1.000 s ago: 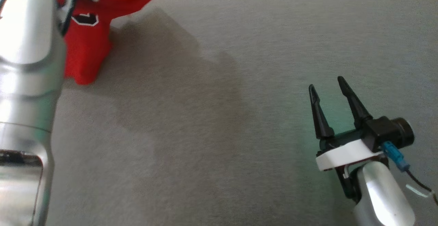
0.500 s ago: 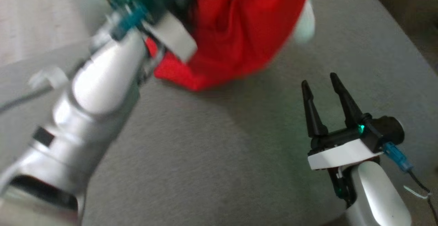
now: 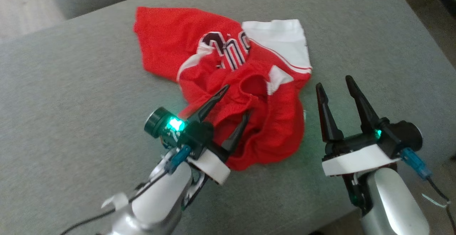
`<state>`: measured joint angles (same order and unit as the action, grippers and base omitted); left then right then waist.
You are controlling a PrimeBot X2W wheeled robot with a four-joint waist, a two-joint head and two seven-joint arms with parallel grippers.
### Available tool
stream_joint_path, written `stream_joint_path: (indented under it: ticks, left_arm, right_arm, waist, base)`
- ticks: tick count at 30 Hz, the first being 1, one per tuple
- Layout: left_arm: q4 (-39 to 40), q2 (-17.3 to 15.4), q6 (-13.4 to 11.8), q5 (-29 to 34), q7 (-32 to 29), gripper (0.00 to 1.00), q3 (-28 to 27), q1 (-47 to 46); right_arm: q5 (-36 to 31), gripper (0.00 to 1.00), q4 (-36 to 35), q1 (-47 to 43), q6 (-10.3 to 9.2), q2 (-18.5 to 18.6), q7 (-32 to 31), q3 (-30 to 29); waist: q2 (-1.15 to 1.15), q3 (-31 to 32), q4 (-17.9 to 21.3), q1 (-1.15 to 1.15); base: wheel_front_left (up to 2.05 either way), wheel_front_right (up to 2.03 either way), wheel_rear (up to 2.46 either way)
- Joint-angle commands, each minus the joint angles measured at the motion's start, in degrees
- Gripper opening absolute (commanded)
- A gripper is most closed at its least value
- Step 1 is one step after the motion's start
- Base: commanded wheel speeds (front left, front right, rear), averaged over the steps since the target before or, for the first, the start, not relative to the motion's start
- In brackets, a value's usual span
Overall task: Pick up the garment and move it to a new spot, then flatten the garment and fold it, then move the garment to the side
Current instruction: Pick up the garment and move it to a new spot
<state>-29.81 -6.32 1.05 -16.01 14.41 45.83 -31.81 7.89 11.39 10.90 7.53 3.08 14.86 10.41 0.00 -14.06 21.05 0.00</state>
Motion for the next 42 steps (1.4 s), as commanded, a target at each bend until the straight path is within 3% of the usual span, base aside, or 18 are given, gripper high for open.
stream_joint_path:
  ticks: [1, 8, 13, 19, 27, 34, 41, 42]
  left_arm:
    - [4.18, -0.25, -1.04, 0.77, 0.56, 1.0, -3.12, 0.8]
    - [12.27, -4.14, -2.02, 2.35, 0.58, 1.0, -8.27, 7.61]
    - [11.47, -8.85, 2.03, 3.62, -1.24, 1.0, -9.32, 1.56]
    - [8.84, -11.1, 6.09, 0.78, -14.71, 1.0, -6.6, -13.31]
    - [4.57, -9.67, 6.42, -16.21, -32.34, 1.0, 5.93, -29.42]
    - [-4.97, -11.17, 6.43, -22.54, -40.5, 1.0, 12.32, -34.59]
    - [-6.85, -13.14, 6.43, -33.05, -45.13, 1.0, 14.11, -34.42]
    - [-6.52, -13.12, 6.43, -34.79, -45.87, 0.55, 14.23, -34.37]
  right_arm:
    - [-0.82, 1.0, -1.4, -0.26, -0.04, -0.2, 0.14, 0.35]
    - [-3.29, 1.0, -0.89, -2.41, -0.04, -0.2, 0.14, -2.41]
    - [-4.37, 1.0, -1.04, -2.46, -0.04, -0.2, 0.14, -2.38]
    - [-4.63, 1.0, -1.63, -1.29, -0.04, -0.2, 0.14, -1.19]
    - [-2.49, 1.0, -2.05, 0.37, -0.04, -0.2, 0.14, 0.47]
    - [1.35, 1.0, -2.43, 1.79, -0.04, -0.2, 0.14, 2.32]
    - [4.56, 1.0, -1.99, 0.7, -0.04, -0.2, 0.14, 2.52]
    - [4.74, 1.0, -1.99, 0.56, -0.04, -0.2, 0.14, 2.47]
  waist:
    - [0.0, 2.27, -3.37, 0.0]
    - [0.0, 5.82, -8.63, 0.0]
    - [0.0, 5.64, -8.91, 0.0]
    - [0.0, 2.75, -5.16, 0.0]
    - [0.0, -3.52, 1.75, 0.0]
    - [0.0, -7.35, 8.27, 0.0]
    - [0.0, -8.31, 12.08, 0.0]
    - [0.0, -8.34, 12.15, 0.0]
  base:
    - [0.0, 0.0, 0.0]
    - [0.0, 0.0, 0.0]
    - [0.0, 0.0, 0.0]
    - [0.0, 0.0, 0.0]
    - [0.0, 0.0, 0.0]
    - [0.0, 0.0, 0.0]
    - [0.0, 0.0, 0.0]
    - [0.0, 0.0, 0.0]
